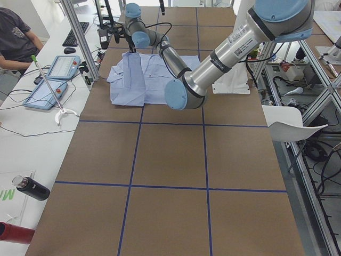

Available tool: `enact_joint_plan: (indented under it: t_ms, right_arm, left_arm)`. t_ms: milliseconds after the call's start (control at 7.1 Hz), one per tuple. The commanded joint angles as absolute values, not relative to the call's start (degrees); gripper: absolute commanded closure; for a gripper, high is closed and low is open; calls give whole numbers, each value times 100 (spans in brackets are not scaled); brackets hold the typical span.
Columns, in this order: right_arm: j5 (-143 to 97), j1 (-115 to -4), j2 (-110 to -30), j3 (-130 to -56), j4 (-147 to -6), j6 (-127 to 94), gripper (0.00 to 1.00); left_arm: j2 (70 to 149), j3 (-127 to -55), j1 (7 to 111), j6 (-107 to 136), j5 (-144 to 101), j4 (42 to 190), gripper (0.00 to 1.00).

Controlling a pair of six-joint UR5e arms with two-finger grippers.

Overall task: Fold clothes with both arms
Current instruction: 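Lift the cuff with the left gripper and carry it across the shirt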

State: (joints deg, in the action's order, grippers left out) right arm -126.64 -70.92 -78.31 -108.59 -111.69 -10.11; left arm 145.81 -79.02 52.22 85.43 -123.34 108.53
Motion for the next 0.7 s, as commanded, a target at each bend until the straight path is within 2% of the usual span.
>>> enact_joint_plan:
  t_ms: [0,422,563]
  right_arm:
    - [-12665,-7093,-7814,-10740,-11153,-1002,0]
    - [-12665,-7093,-7805,-10688,-11153,-1011,0]
    - [-12665,-7093,-7805,-10679,-11153,-1002,0]
  left_arm:
    - [14818,-7419,5159,8859,-12331,11259,100]
    - [14792,-7400,4967,8912,-12331,11276,100]
    - [14809,-7174,4853,9217,-12288,11807,100]
